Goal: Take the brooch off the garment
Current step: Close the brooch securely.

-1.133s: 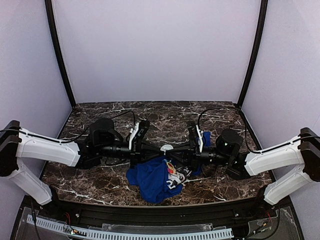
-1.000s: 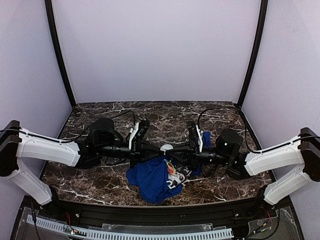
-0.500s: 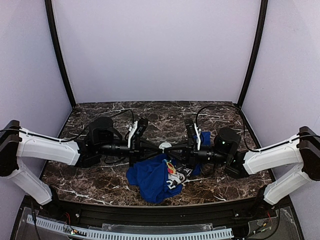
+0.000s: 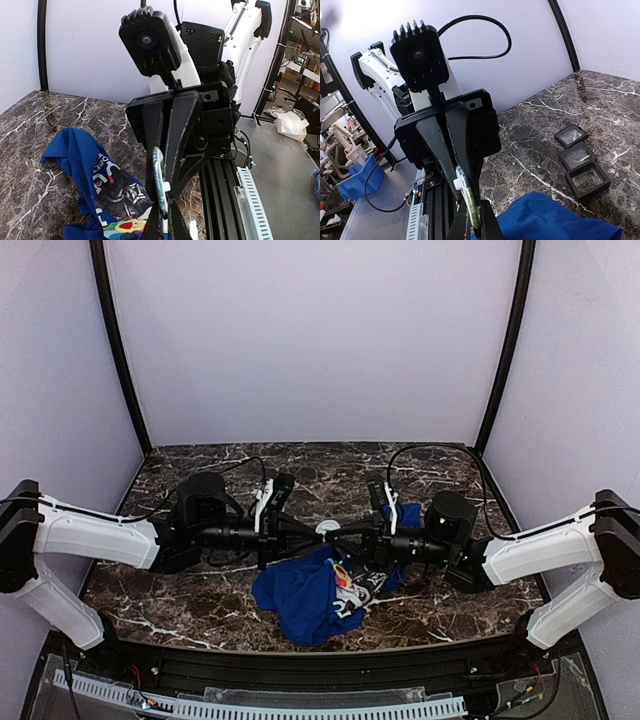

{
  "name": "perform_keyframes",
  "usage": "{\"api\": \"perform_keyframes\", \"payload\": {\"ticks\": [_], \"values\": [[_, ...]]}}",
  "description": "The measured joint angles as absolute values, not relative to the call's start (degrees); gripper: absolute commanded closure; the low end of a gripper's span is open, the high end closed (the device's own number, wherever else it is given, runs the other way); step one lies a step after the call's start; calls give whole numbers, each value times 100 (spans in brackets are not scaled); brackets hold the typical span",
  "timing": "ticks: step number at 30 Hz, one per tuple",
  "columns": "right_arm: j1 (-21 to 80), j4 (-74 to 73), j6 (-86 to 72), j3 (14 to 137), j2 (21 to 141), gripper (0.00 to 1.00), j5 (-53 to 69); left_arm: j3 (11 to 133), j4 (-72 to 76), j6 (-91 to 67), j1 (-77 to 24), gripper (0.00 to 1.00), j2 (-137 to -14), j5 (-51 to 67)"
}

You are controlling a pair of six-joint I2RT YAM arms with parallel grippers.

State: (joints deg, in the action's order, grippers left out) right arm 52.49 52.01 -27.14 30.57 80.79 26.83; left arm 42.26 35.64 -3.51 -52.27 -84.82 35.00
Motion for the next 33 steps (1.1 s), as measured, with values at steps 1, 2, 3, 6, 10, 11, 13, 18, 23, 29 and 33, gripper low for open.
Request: {"api": "perform_keyframes", "payload": {"ticks": [1, 2, 3, 6, 10, 11, 13, 18, 23, 29, 33], "values": [[5247, 5159, -2733, 3085, 8090, 100, 2670, 4226, 3557, -351, -5223, 99, -8482, 3487], [5242, 5118, -2753, 3109, 8099, 100, 2652, 4226, 3553, -351, -5210, 99, -8482, 3481], [5240, 5103, -2770, 3124, 8112, 100, 2639, 4226, 3553, -351, -5196, 99, -8482, 3481], [5238, 5094, -2834, 3153, 8154, 100, 2582, 4224, 3535, -351, -5183, 99, -8482, 3439], [5238, 5098, -2910, 3151, 8154, 100, 2558, 4211, 3544, -353, -5186, 99, -8482, 3387], [5238, 5103, -2930, 3151, 8154, 100, 2552, 4200, 3562, -355, -5186, 99, -8482, 3376], [5236, 5100, -2963, 3148, 8156, 100, 2545, 4178, 3601, -366, -5192, 99, -8482, 3354], [5236, 5142, -3068, 3142, 8156, 100, 2532, 4147, 3686, -408, -5199, 99, -8482, 3336], [5236, 5188, -3142, 3129, 8156, 100, 2497, 4141, 3732, -438, -5203, 99, -8482, 3317], [5236, 5251, -3229, 3124, 8195, 100, 2434, 4141, 3736, -458, -5201, 99, -8482, 3275], [5236, 5275, -3284, 3122, 8208, 100, 2394, 4141, 3739, -458, -5201, 99, -8482, 3242]]}}
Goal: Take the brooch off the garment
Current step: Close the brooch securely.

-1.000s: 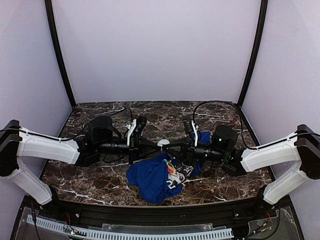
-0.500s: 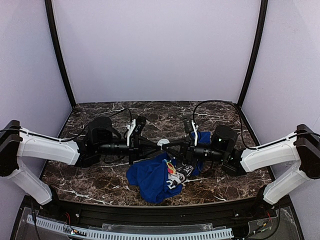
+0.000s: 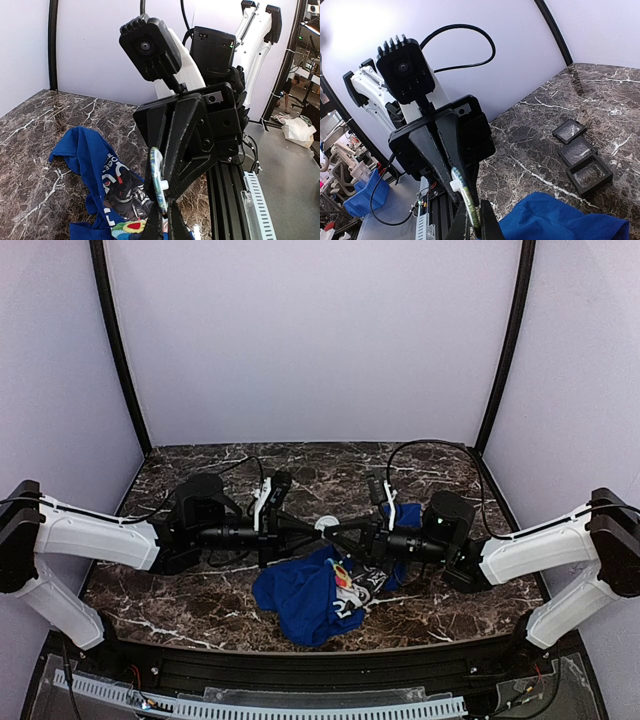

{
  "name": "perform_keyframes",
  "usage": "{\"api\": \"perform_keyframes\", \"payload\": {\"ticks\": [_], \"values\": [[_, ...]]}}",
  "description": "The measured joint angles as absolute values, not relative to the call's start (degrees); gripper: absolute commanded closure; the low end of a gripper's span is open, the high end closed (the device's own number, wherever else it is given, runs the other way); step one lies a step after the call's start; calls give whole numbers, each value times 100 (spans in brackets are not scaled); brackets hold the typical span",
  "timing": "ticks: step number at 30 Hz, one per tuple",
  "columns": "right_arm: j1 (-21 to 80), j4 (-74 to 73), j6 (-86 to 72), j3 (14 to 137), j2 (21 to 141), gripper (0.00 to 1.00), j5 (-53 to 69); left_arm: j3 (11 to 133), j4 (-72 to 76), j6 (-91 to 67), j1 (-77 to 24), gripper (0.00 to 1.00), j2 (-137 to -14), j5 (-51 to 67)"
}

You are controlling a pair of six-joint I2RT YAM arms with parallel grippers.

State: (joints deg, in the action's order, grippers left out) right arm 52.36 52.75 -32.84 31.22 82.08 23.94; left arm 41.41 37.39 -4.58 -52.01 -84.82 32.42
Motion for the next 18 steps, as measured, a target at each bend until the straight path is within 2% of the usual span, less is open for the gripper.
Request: {"api": "perform_keyframes", "payload": {"ticks": [18], "values": [[5225, 5387, -3562, 3131, 8423, 100, 2265, 4141, 3704, -478, -5148, 99, -8582, 3194]]}}
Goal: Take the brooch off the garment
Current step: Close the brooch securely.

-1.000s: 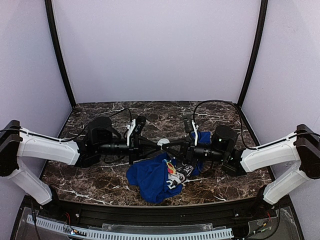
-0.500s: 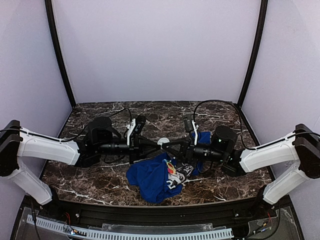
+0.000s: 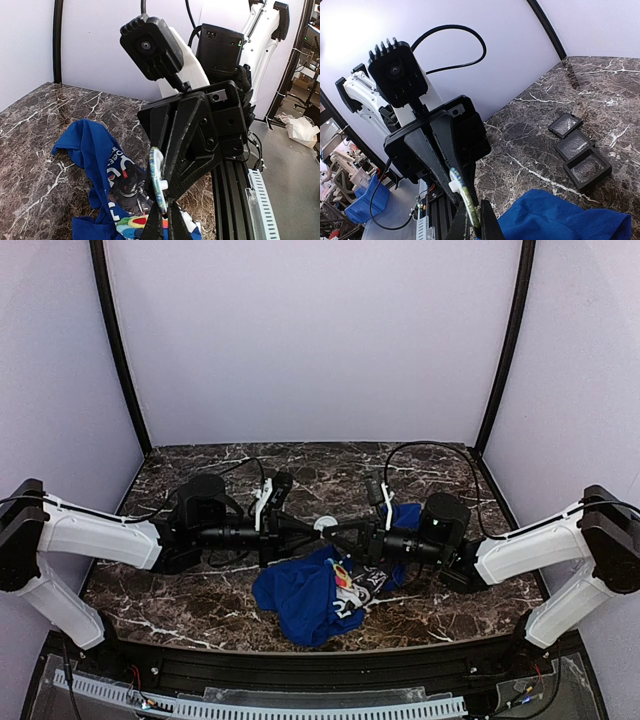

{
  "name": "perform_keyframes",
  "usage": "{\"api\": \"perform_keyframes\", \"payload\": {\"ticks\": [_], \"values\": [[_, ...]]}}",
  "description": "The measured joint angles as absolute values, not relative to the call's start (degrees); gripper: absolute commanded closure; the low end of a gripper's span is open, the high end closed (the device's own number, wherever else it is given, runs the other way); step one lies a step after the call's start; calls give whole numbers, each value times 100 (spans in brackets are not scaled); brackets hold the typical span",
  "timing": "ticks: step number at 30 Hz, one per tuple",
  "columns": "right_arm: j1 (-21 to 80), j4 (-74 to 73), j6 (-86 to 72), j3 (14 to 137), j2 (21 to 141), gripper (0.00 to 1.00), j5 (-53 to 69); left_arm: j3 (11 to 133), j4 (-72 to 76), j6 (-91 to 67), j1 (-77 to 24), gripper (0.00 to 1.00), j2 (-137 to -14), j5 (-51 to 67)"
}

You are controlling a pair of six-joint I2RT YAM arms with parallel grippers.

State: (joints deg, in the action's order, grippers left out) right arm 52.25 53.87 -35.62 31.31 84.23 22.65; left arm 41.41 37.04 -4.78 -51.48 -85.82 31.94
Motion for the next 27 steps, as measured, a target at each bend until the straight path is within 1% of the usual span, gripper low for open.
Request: {"api": "perform_keyframes", "payload": {"ticks": [27], "values": [[5194, 6066, -3747, 2821, 8475, 100, 2261, 4141, 4029, -672, -5159, 99, -8748, 3120]]}}
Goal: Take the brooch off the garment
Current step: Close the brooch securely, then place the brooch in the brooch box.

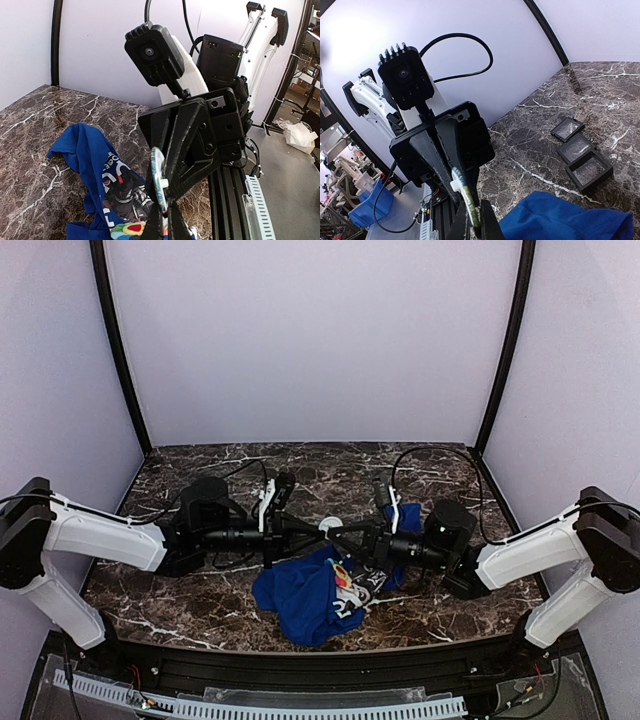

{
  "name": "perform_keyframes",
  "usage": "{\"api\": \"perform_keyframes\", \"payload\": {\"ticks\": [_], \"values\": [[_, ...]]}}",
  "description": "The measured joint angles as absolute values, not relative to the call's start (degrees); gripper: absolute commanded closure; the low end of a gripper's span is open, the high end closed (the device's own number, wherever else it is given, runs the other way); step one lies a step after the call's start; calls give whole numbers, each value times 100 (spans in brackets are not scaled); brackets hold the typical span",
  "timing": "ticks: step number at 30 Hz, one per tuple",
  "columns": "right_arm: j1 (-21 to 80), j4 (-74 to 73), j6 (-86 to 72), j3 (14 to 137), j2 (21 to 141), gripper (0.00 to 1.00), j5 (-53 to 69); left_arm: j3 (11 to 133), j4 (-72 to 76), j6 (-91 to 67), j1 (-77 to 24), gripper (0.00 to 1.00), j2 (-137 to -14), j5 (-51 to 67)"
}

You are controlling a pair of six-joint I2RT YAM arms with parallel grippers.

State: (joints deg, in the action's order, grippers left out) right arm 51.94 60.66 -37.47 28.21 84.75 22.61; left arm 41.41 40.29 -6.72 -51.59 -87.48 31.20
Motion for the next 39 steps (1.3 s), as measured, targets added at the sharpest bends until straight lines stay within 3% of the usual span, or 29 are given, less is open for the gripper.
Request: {"api": "perform_keyframes", "payload": {"ticks": [27, 34, 39], "values": [[4729, 6464, -3701, 2622, 8392, 84, 2180, 4066, 4176, -840, -4856, 99, -8844, 3234], [4654, 6530, -3468, 2578, 8180, 63, 2163, 4051, 4025, -840, -4816, 99, -8851, 3363], [4678, 6267, -3083, 2578, 7872, 55, 2265, 4051, 3896, -810, -4816, 99, -8851, 3409]]}}
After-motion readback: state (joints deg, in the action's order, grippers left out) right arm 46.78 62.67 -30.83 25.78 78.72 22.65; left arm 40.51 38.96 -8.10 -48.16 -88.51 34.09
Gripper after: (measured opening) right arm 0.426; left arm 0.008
